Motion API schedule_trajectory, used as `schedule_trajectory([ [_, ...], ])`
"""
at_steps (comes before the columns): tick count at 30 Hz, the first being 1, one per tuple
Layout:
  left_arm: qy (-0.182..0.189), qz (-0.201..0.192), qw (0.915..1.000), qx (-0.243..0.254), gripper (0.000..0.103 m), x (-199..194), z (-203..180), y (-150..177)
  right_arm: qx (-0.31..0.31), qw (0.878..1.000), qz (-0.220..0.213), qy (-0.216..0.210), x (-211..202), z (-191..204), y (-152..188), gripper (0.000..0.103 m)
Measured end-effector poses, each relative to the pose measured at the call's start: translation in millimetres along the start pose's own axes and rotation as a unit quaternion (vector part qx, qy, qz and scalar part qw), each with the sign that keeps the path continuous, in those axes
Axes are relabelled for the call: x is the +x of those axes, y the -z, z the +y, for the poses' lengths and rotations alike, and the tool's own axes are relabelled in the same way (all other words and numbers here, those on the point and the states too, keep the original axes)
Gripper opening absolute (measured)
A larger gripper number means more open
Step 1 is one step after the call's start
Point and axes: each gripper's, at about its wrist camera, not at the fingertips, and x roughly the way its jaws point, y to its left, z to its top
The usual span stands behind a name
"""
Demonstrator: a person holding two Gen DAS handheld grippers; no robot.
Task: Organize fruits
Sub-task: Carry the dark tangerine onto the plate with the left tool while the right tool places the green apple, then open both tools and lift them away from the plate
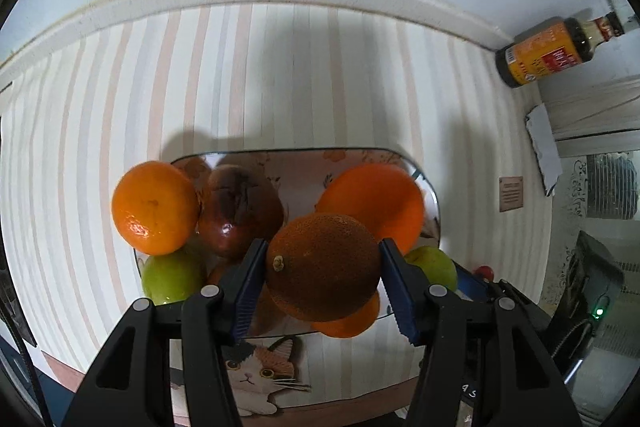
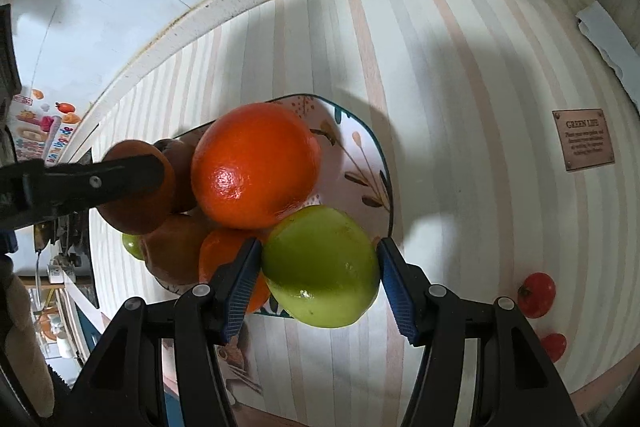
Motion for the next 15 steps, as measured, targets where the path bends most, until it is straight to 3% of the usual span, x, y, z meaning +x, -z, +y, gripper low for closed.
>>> schedule_trajectory([
  [6,-0.021,0.006,0.9998,-0.002,0.054,9,1,0,0.019,1.0,0.007,-0.004,11,-3,1,0.063],
  [8,-0.032,-0.001,0.9995,-0.005,0.054,10,2,0,0.025,1.0,0.011,-0.01,14,-1,-1,0.07],
  [11,-0.025,-0.011,0.9995,-0.012,0.071,5,6,-1,0.024,1.0,0.007,-0.004,10,1,-2,0.089],
  [13,-0.026,-0.017,0.9994,-0.015,0.085,1,8,-2,0.024,1.0,0.01,-0.003,6,2,-2,0.091],
  [15,-0.025,-0.021,0.9993,-0.019,0.087,-5,11,0,0.02,1.0,0.011,0.009,2,3,-2,0.093],
])
